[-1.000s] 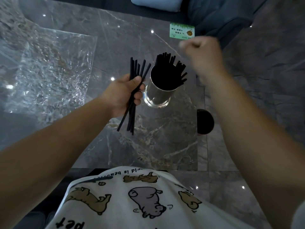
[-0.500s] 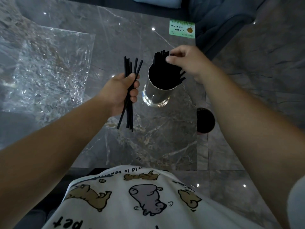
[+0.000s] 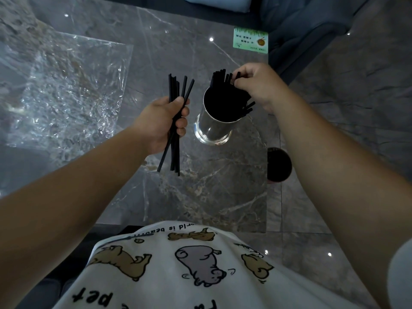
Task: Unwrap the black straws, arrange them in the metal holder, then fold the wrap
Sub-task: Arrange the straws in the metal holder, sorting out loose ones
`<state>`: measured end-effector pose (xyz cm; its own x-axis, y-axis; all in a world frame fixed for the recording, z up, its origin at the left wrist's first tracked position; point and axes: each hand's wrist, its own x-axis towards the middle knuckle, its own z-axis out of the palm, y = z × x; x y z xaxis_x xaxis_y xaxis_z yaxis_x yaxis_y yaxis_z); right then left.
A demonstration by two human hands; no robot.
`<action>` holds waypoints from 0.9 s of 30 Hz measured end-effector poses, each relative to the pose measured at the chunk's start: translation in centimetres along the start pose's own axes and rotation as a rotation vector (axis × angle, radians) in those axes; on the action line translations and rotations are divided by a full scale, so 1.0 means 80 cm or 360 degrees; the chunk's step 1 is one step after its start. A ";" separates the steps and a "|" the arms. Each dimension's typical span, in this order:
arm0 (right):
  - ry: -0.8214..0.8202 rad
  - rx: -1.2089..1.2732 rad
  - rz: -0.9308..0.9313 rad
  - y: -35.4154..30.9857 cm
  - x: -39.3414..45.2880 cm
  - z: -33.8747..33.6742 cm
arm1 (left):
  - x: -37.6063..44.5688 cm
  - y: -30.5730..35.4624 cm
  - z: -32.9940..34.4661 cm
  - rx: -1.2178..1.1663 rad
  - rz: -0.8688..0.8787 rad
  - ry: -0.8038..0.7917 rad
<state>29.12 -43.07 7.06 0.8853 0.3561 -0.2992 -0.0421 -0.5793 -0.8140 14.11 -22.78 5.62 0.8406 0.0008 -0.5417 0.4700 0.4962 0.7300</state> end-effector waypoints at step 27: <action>-0.0011 -0.0015 -0.0034 0.003 0.010 0.009 | 0.001 0.002 -0.003 -0.0008 -0.0003 -0.0021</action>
<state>29.52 -42.42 6.24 0.8827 0.3735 -0.2853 -0.0189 -0.5782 -0.8156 14.20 -22.49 5.59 0.8433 -0.0118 -0.5374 0.4703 0.5004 0.7269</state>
